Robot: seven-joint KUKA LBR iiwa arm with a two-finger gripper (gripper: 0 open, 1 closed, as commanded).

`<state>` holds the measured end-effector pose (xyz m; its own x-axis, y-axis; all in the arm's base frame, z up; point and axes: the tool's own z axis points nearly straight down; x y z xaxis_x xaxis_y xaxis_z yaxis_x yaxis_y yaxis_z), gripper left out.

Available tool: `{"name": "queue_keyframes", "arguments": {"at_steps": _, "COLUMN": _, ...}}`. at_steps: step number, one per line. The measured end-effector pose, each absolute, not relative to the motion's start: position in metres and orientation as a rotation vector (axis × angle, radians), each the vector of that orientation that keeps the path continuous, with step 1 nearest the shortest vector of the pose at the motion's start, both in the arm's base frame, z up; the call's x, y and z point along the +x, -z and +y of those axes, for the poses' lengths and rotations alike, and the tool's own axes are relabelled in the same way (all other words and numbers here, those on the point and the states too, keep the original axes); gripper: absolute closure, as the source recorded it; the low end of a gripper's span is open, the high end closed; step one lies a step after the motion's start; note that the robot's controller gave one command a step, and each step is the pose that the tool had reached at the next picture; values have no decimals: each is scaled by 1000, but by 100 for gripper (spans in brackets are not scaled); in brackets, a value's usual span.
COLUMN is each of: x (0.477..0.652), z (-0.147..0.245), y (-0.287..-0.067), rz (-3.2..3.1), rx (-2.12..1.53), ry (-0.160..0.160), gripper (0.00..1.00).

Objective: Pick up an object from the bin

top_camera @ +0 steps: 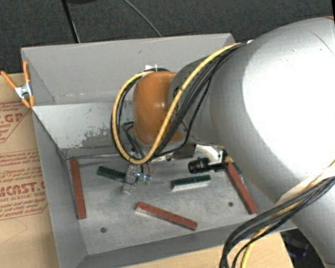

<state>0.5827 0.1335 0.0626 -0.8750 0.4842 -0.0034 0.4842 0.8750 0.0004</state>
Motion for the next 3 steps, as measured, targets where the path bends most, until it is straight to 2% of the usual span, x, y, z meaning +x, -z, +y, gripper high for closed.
{"name": "queue_keyframes", "arguments": {"at_steps": 2, "x": 577, "z": 135, "y": -70, "rz": 3038, "rx": 786, "ry": 2, "gripper": 100}}
{"name": "queue_keyframes", "arguments": {"at_steps": 3, "x": 562, "z": 158, "y": -96, "rz": 3031, "rx": 809, "ry": -8, "gripper": 100}}
